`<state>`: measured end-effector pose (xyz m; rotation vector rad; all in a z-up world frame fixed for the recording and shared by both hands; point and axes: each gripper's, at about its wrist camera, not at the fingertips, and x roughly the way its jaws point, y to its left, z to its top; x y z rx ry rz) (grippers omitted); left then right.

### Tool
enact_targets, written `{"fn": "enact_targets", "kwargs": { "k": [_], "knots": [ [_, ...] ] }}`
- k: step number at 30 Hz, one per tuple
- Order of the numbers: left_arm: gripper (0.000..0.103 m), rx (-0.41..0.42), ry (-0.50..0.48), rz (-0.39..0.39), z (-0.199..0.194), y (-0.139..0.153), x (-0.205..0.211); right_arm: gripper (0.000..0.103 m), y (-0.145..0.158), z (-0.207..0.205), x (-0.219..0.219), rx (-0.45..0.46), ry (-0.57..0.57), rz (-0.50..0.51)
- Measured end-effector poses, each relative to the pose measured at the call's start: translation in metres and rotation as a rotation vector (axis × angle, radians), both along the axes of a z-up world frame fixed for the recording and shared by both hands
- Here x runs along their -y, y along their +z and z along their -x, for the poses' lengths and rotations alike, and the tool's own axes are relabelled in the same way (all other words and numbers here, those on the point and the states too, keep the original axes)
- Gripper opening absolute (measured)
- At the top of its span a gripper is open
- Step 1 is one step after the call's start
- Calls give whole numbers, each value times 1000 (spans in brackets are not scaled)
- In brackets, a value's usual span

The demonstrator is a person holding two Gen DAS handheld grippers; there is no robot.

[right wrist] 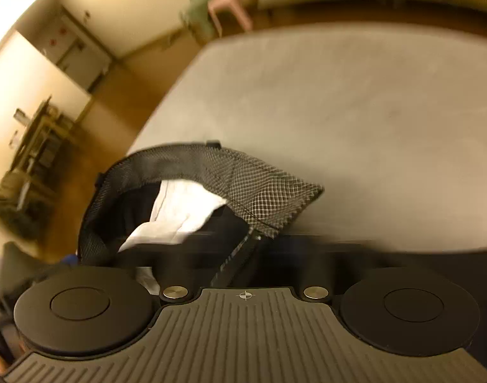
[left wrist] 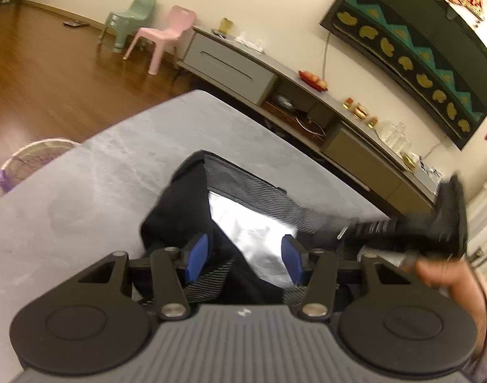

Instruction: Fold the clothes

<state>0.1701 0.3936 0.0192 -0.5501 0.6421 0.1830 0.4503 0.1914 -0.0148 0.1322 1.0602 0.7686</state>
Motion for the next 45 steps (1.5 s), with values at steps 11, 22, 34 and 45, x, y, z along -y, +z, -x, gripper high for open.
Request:
{"fn": "enact_targets", "kwargs": {
  "k": [11,22,34,45],
  "knots": [
    [50,-37,140,-14,-14,-4,-12,56,180,42,-70,775,159,91],
    [50,22,74,-176,-9,25,44,89,130,60,226,542,-216,224],
    [52,50,-25,-150,-44,34,133,89,7,72,605,87,-852,127],
    [52,-22,-31,-261,-87,9,165,0,-42,2,542,86,-795,64]
  ]
}}
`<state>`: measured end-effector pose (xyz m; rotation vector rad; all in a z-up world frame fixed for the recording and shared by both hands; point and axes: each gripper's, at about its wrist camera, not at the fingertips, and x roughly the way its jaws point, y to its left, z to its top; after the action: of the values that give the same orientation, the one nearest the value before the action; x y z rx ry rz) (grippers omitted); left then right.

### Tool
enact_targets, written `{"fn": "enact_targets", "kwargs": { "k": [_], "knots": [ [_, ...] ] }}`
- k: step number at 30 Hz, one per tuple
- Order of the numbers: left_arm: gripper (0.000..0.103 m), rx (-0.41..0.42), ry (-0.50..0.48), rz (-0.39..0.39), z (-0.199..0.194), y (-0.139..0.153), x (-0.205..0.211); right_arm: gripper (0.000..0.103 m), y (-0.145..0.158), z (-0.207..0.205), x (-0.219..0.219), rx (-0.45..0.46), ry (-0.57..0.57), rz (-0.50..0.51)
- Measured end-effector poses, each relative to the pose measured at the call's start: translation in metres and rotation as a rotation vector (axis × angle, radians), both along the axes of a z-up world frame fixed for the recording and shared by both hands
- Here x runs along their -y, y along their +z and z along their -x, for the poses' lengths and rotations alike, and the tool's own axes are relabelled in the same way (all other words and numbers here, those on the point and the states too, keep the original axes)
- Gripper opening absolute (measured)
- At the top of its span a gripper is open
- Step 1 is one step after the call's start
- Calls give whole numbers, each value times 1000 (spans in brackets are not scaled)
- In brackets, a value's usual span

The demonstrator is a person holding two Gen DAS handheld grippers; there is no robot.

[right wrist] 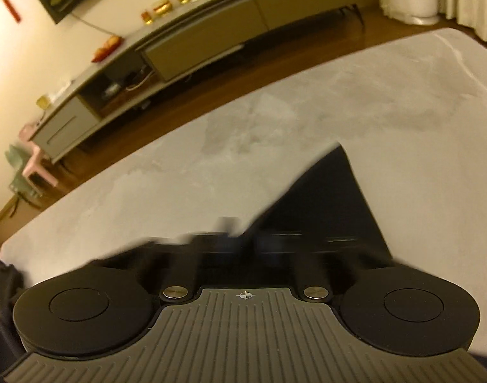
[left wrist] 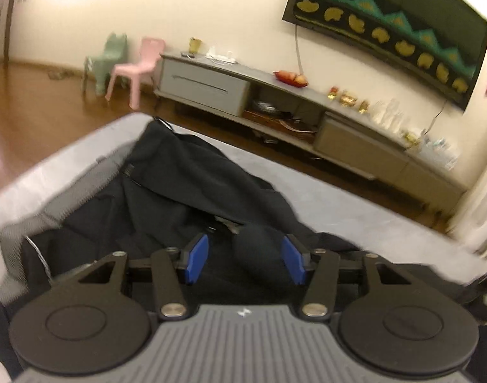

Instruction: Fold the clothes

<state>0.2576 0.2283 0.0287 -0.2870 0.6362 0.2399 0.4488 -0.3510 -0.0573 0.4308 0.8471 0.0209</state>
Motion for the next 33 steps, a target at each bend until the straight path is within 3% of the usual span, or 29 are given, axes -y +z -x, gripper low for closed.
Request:
{"fn": "enact_targets", "kwargs": {
  "k": [1,4,6,7,8,9,12,13,14,16,19,20,22,26,29,31,33],
  "knots": [
    [52,-4,8,1,-1,-1,-2,0,14,2,-1,53,2,17],
    [52,-4,30,31,0,-2,-11,0,81,43,1,396,-31,116],
    [52,7,35,60,1,1,-16,0,118,80,5,559,-54,181],
    [52,10,33,67,2,2,-17,0,124,95,9,579,-73,213],
    [52,10,29,70,3,3,-17,0,128,108,13,585,-93,245],
    [52,9,25,73,3,3,-17,0,120,114,20,529,-111,282],
    [52,1,5,84,5,1,-17,3,64,115,47,255,-163,369],
    [52,-3,-3,86,6,0,-17,20,43,115,58,145,-177,376],
    [52,-10,-10,90,6,-1,-17,31,24,115,69,33,-191,379],
    [52,-25,-16,104,7,-3,-21,32,8,135,84,-28,-260,352],
    [53,-12,36,102,10,-1,-34,60,23,171,72,55,-252,313],
    [55,-5,58,105,13,2,-43,62,31,172,62,77,-219,309],
    [57,7,95,117,20,6,-63,65,47,177,32,112,-98,284],
    [62,-8,104,90,47,8,-98,87,72,205,-51,188,222,240],
    [76,-34,71,35,61,5,-109,91,69,244,-102,257,427,300],
    [77,-75,6,52,64,-7,-115,94,62,269,-127,298,521,350],
    [77,-120,-64,46,59,-19,-109,94,42,279,-141,251,561,417]
  ]
}}
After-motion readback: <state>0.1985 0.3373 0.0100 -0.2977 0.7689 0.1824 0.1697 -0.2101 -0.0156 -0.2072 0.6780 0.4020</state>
